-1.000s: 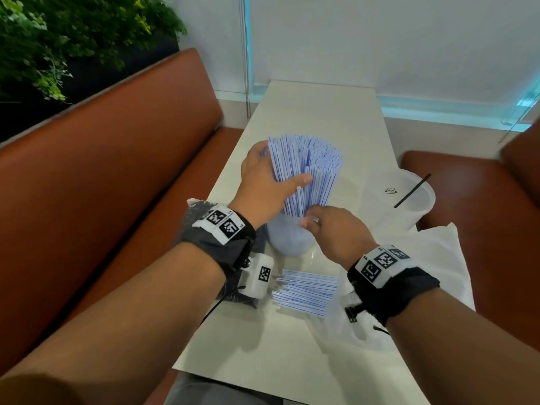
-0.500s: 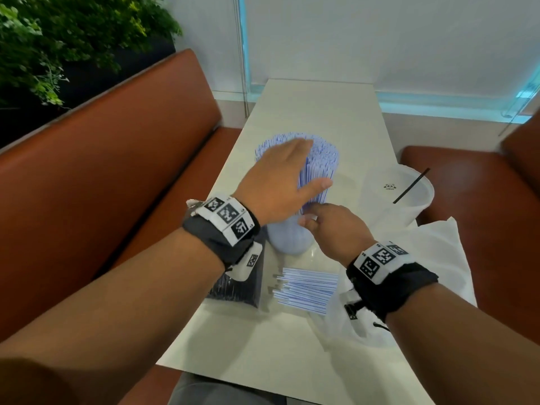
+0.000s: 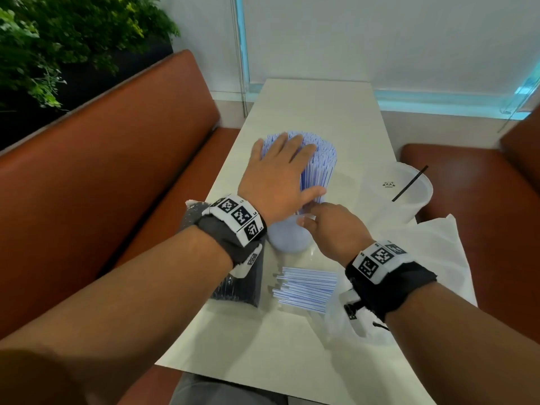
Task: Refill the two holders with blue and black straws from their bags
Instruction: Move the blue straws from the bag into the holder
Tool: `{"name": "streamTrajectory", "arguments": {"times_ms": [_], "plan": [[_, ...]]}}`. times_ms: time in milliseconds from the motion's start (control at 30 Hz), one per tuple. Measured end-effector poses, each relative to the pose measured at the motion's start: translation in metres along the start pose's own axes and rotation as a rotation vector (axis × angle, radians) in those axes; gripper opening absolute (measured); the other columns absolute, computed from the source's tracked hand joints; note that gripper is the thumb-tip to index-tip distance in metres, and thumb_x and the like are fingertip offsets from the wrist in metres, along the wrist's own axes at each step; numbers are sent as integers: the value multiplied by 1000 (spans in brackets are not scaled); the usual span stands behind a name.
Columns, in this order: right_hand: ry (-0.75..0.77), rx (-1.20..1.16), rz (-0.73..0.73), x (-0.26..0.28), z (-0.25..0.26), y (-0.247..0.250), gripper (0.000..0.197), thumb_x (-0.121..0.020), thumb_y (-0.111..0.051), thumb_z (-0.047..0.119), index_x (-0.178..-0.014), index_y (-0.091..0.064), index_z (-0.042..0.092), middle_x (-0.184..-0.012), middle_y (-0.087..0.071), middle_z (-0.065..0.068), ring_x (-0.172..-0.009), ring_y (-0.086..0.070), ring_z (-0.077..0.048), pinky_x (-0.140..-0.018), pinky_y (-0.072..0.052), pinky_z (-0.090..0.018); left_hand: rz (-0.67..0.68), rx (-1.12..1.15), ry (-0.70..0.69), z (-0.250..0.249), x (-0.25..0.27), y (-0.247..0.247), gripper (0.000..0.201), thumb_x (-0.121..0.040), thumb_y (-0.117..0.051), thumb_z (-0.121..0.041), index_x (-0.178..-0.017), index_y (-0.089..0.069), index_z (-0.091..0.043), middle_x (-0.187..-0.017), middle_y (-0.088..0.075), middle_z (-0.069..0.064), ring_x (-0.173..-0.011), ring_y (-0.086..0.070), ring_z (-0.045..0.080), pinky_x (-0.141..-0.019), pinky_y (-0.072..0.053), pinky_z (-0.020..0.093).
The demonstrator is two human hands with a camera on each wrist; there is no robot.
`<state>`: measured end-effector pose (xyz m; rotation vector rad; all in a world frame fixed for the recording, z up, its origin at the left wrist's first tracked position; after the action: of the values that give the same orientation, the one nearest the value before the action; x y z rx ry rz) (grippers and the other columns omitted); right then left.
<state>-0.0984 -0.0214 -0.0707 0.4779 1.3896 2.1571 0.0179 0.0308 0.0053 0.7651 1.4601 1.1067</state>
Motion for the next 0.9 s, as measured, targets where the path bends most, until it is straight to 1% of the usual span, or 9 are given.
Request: {"name": "streamTrajectory", "arguments": {"times_ms": [167, 267, 333, 433, 567, 700, 767, 833, 900], "plan": [[4, -10, -8, 4, -1, 1, 28, -103, -46, 41, -106, -61, 19, -102, -65, -7, -95, -59, -29, -73, -46, -38, 87, -9, 189, 36, -21, -5, 102, -72, -29, -99, -153, -28, -37, -165, -24, 0, -151, -23, 29, -115, -16, 66], [-2, -11, -13, 2, -1, 1, 27, -103, -46, 41, -106, -61, 18, -102, -65, -7, -95, -59, -29, -73, -45, -37, 119, 170, 232, 50, -38, 1, 111, -63, -42, -99, -151, -36, -30, -157, -39, 1, -137, -46, 27, -105, -41, 49], [-2, -21, -15, 1, -1, 0, 26, -103, -46, 40, -105, -60, 19, -100, -65, -7, -95, -58, -28, -73, -45, -36, 99, 209, 210, 46, -43, 6, 106, -67, -47, -94, -147, -43, -25, -147, -51, 0, -130, -53, 23, -100, -45, 41], [3, -30, -29, 1, -1, -1, 24, -103, -46, 40, -110, -60, 22, -102, -64, -6, -95, -58, -28, -73, -42, -35, 153, 167, 100, 30, -40, 0, 95, -80, -50, -84, -151, -38, -22, -151, -46, 0, -136, -46, 24, -108, -43, 44], [-1, -4, -20, 0, 0, -2, 26, -104, -45, 41, -111, -60, 21, -106, -65, -7, -98, -60, -28, -76, -47, -36, 175, 113, 94, 28, -34, 0, 103, -77, -44, -86, -156, -26, -22, -162, -29, 3, -145, -34, 26, -113, -37, 48], [-5, 33, -16, 7, 1, 0, 29, -104, -43, 43, -125, -55, 27, -111, -63, -4, -103, -61, -27, -78, -48, -38, 192, 42, 65, 17, -29, 3, 101, -78, -49, -83, -157, -24, -24, -161, -30, 1, -147, -29, 25, -115, -34, 49], [-8, 17, -134, 18, 1, 9, 24, -102, -44, 48, -120, -52, 34, -102, -61, 3, -91, -61, -20, -68, -42, -33, 251, 150, 76, 20, -26, 12, 111, -71, -56, -87, -157, -22, -27, -159, -32, -2, -145, -32, 23, -115, -34, 50], [-56, 37, -309, 31, -5, 22, 19, -97, -44, 54, -101, -46, 36, -82, -56, 12, -69, -53, -10, -57, -32, -28, 283, 294, 88, 27, -20, 27, 124, -59, -62, -91, -158, -18, -31, -160, -30, -2, -145, -32, 22, -116, -33, 49], [-198, 129, -306, 39, -21, 24, 31, -92, -43, 63, -93, -40, 32, -73, -52, 13, -61, -49, -8, -53, -26, -28, 258, 415, 105, 32, -9, 40, 130, -52, -66, -91, -158, -17, -34, -161, -24, -1, -147, -27, 21, -119, -29, 46]]}}
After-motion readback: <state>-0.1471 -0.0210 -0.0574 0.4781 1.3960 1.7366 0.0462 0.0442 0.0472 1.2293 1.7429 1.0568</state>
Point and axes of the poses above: each hand's wrist, its own x-axis away from the middle knuckle, its own y-axis out of the back of the hand, z = x × y, the point moved 6 cm from there along -x, towards the middle knuckle
